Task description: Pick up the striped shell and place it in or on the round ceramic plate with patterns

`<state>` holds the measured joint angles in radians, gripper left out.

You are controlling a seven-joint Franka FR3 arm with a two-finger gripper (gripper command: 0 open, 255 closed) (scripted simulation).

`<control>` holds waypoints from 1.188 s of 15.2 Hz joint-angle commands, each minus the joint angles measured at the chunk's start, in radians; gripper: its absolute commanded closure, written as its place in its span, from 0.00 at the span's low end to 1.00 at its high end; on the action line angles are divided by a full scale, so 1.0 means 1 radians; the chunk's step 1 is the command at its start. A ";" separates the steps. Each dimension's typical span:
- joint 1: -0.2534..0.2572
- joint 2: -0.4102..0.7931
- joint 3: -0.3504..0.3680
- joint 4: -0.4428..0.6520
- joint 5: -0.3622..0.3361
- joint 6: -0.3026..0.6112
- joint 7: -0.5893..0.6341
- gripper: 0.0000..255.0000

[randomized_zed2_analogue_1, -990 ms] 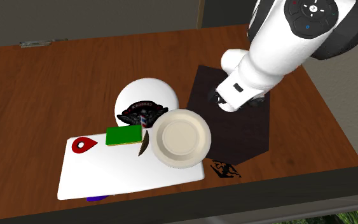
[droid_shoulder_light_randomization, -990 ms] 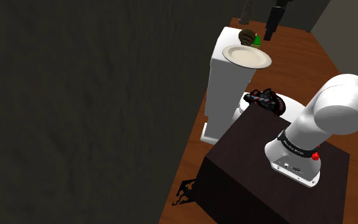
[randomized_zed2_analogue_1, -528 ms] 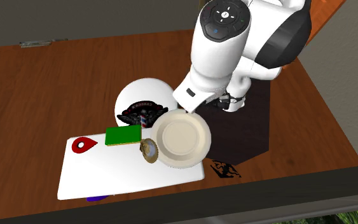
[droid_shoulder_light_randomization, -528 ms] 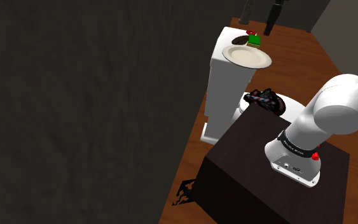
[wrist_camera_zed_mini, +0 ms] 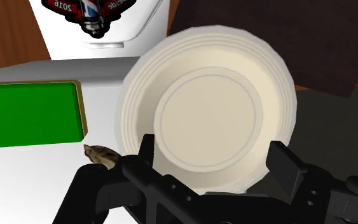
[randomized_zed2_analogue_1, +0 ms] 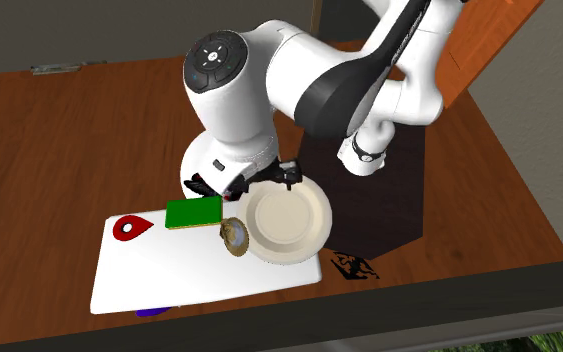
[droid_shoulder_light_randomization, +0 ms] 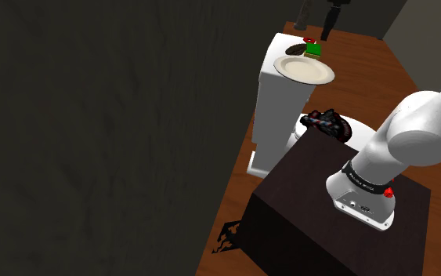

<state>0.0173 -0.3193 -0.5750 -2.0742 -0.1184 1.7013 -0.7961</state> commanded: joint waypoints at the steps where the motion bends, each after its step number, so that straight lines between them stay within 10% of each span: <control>1: 0.008 0.089 -0.059 0.067 0.049 0.008 -0.093 0.00; 7: -0.033 0.420 -0.187 0.307 0.285 -0.024 -0.386 0.00; 18: -0.034 0.425 -0.175 0.210 0.294 0.076 -0.397 0.00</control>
<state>-0.0166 0.1055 -0.7501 -1.8628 0.1753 1.7752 -1.1925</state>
